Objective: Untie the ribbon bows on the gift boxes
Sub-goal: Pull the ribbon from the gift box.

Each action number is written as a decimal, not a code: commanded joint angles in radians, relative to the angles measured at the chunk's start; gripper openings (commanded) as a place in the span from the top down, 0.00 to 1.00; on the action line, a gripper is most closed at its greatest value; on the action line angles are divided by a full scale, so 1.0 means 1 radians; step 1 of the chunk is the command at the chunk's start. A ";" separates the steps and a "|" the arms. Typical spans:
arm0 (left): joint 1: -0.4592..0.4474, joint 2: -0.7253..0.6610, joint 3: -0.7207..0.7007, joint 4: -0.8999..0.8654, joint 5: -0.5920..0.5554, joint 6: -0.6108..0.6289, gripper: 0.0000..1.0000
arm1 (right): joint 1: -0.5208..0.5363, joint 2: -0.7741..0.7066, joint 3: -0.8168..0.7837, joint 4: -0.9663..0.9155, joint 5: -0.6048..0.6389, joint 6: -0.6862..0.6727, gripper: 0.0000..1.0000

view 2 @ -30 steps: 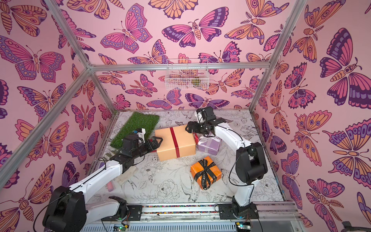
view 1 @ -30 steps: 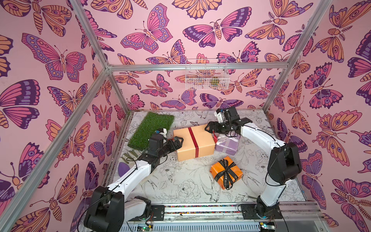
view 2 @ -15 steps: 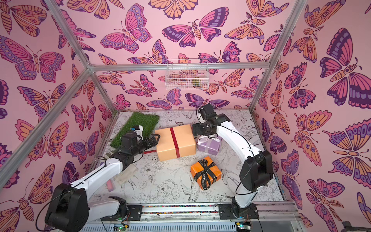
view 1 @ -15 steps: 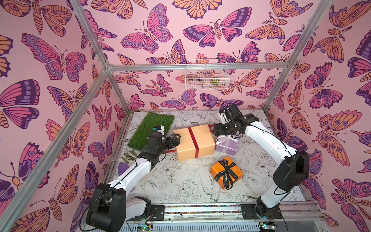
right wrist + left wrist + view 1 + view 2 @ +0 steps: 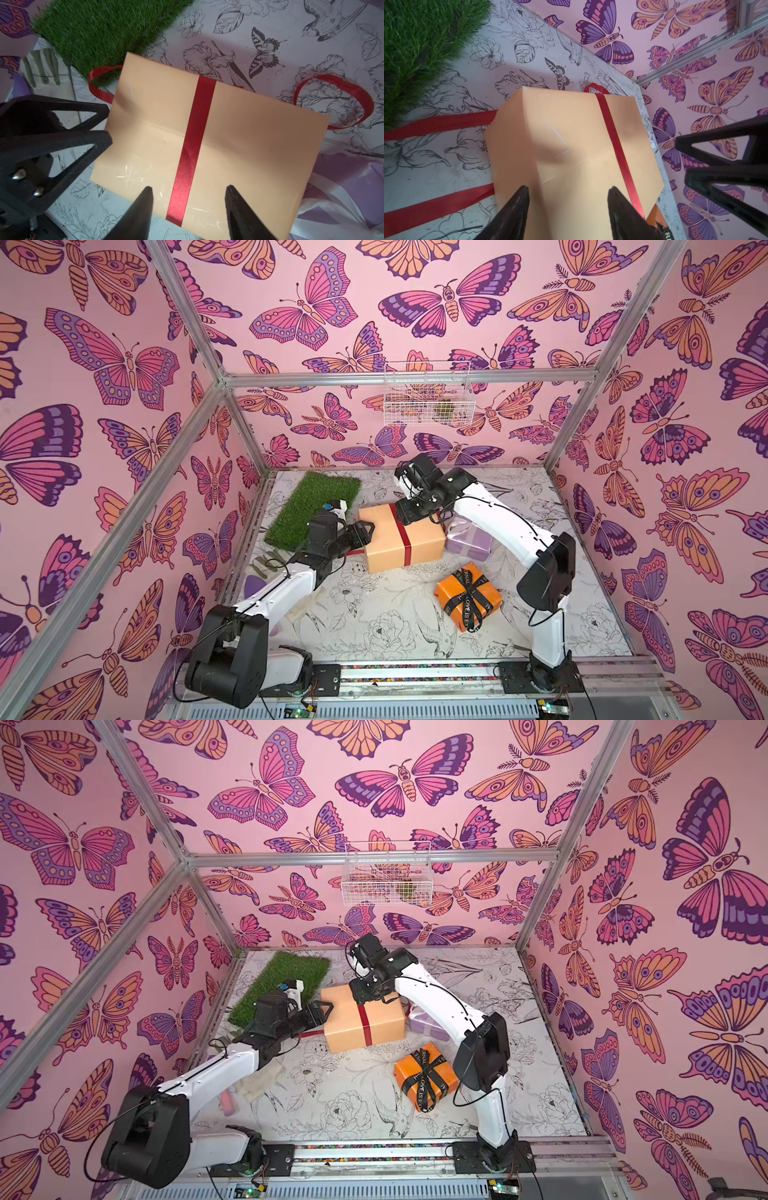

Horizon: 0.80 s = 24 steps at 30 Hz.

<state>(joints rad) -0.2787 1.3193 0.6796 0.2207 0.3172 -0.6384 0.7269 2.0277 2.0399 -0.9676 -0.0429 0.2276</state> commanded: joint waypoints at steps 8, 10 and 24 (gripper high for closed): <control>0.004 0.046 0.013 -0.031 0.024 0.052 0.59 | 0.029 0.092 0.057 -0.027 0.029 0.012 0.49; 0.006 0.048 0.015 -0.035 0.023 0.053 0.59 | 0.036 0.104 0.059 -0.027 0.050 0.014 0.49; 0.006 0.073 0.026 -0.076 0.002 0.064 0.58 | 0.045 0.177 0.031 -0.025 0.109 0.025 0.65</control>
<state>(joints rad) -0.2752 1.3743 0.6903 0.1856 0.3222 -0.6014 0.7677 2.1517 2.0693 -0.9840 0.0528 0.2382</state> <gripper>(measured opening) 0.421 0.362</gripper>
